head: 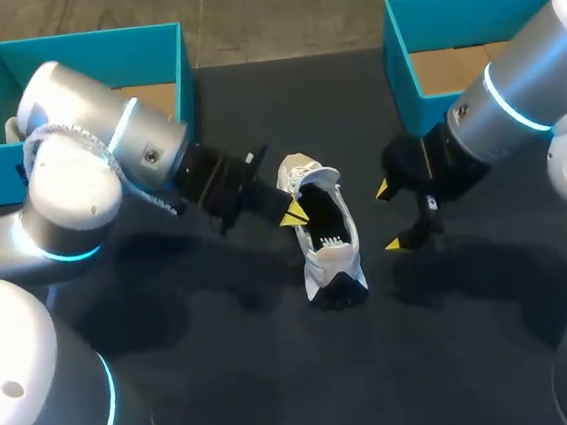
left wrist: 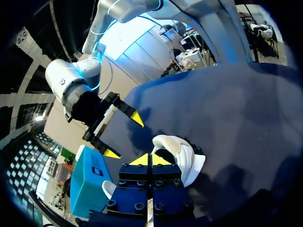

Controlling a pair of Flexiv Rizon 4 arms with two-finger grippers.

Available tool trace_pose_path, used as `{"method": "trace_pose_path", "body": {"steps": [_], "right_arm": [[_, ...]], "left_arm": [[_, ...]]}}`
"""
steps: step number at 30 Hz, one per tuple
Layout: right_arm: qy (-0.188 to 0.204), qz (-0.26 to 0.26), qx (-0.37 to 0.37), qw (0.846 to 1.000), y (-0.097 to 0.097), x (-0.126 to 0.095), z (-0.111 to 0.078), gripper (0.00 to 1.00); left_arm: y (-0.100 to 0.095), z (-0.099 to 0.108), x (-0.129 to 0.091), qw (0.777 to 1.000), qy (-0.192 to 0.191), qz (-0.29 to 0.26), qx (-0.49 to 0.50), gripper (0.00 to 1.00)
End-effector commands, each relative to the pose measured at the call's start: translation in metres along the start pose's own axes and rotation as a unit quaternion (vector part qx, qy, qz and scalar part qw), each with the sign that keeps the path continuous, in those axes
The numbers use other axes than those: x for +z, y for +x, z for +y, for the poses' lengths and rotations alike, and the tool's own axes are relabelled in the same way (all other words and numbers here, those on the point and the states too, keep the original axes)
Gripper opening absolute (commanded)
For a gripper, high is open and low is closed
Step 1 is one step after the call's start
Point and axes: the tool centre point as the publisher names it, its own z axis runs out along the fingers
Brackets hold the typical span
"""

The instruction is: Take the shoe out of the shoebox, open the shoe tongue, remove and reinsert the insole, then place the shoe into the shoebox

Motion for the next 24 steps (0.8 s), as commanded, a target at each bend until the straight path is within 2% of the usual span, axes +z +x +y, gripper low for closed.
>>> {"method": "trace_pose_path", "body": {"steps": [1,10,18,24], "right_arm": [[0.022,0.006,0.002,1.0,-0.001,-0.024,0.0,1.0],[0.055,0.017,0.0,0.998,-0.011,-0.068,-0.001,1.0],[0.046,0.018,0.011,0.999,-0.015,-0.095,0.001,1.0],[0.055,0.013,0.005,0.998,-0.021,-0.113,0.005,1.0]], "left_arm": [[-0.008,0.002,-0.004,0.997,0.009,0.078,0.002,0.0],[-0.03,-0.002,-0.016,0.987,0.009,0.158,0.027,0.0],[-0.043,-0.006,-0.018,0.977,0.008,0.207,0.05,0.0],[-0.052,-0.004,-0.019,0.968,0.006,0.244,0.068,0.0]]}}
